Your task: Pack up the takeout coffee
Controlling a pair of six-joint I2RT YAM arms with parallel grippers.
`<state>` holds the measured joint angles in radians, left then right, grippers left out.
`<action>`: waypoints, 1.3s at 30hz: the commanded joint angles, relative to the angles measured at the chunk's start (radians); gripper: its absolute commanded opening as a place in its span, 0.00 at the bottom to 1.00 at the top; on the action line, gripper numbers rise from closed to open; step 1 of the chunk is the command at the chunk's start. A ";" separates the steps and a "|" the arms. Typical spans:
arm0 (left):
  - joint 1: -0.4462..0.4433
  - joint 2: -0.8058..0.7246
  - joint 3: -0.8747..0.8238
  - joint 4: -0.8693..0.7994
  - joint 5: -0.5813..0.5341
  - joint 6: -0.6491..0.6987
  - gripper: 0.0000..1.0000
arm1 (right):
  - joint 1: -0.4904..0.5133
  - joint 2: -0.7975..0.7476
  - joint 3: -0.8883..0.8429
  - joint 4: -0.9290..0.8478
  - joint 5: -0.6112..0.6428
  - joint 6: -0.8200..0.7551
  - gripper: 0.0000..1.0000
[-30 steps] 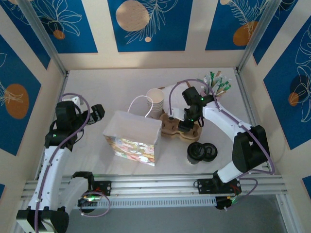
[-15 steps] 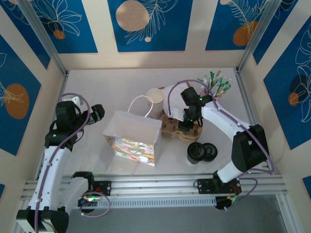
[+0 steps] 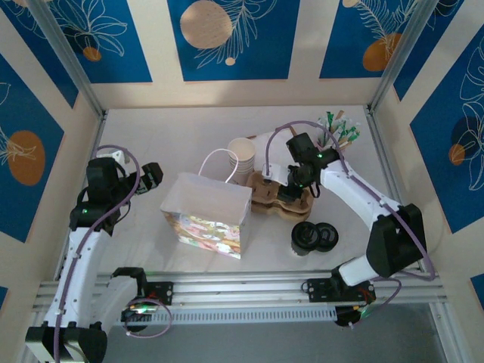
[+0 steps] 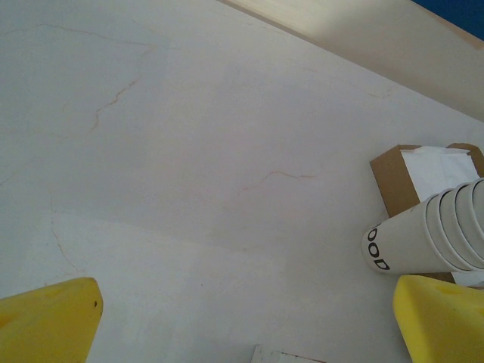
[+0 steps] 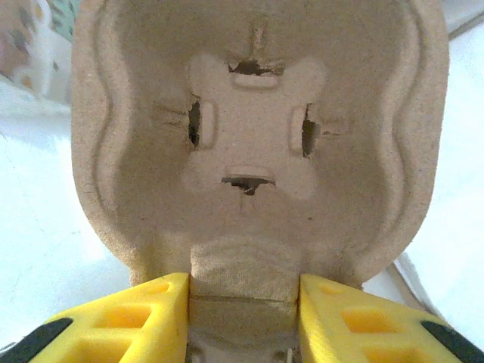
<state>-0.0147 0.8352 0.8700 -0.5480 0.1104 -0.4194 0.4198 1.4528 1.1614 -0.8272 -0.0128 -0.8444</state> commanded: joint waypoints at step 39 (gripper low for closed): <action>-0.054 0.061 0.154 -0.116 0.310 0.022 0.89 | 0.329 -0.509 0.195 0.376 -0.185 0.623 0.31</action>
<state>-0.0471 0.9257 1.0416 -0.6376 0.3847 -0.3912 0.6548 0.9092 1.3270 -0.5392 -0.2878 -0.3199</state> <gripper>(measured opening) 0.888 0.308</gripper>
